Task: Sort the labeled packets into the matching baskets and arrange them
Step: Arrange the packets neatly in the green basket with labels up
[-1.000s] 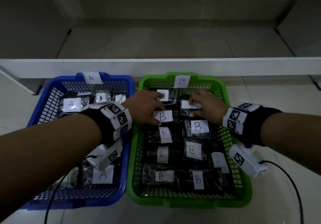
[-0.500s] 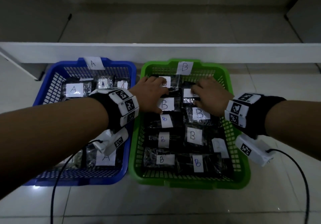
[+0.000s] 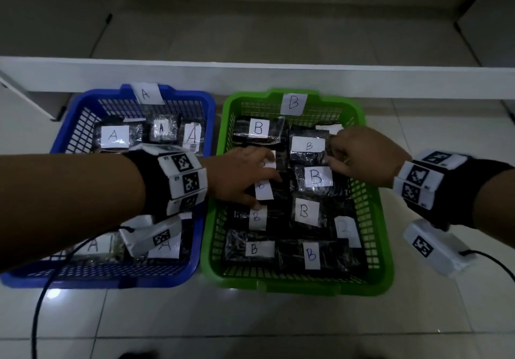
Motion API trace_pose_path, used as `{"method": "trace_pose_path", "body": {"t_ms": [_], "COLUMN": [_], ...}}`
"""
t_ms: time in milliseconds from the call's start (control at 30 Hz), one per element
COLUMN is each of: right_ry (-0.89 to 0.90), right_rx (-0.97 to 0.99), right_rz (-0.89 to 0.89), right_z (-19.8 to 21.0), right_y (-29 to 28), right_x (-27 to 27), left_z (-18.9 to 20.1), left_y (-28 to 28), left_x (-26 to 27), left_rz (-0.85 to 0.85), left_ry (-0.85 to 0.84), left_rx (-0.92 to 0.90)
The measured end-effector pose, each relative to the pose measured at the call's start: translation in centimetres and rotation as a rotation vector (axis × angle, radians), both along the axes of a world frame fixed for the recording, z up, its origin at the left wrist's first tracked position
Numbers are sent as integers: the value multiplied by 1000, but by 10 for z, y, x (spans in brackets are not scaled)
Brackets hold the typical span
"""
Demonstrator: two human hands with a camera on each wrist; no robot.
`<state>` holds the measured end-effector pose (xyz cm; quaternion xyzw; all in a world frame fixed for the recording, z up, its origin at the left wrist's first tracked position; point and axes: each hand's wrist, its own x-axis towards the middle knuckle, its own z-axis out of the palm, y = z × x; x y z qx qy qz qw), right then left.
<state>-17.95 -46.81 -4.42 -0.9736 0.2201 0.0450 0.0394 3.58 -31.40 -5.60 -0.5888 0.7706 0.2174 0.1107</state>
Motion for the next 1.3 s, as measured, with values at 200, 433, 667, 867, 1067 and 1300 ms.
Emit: {"method": "trace_pose_path", "body": {"t_ms": [200,433,667,867,1067,1300], "right_ry": [70,121,229,123,-62,67], "right_rx": [-124,-125,-119,-66,130,-56], "right_rz": [-28,-125,-134,-189,-241,-127], "right_z": [-17,-13,-16,-22,-23,-19], "right_y": [-7,-32,-38,-43,-45,-36], "right_x": [-15,16,25,18,14,6], "left_z": [-4,14,-4,-16,-17,-16], "left_y": [-4,-37,-81,-93,-104,-120], "left_x": [-5,-9,-36,-36,-39,-46], "left_rz": [-8,-9,75,93,158,376], "left_ry": [-49,-16,-145,-176,13,331], "left_rx": [-13,-124,-248,-295,-238,-279]}}
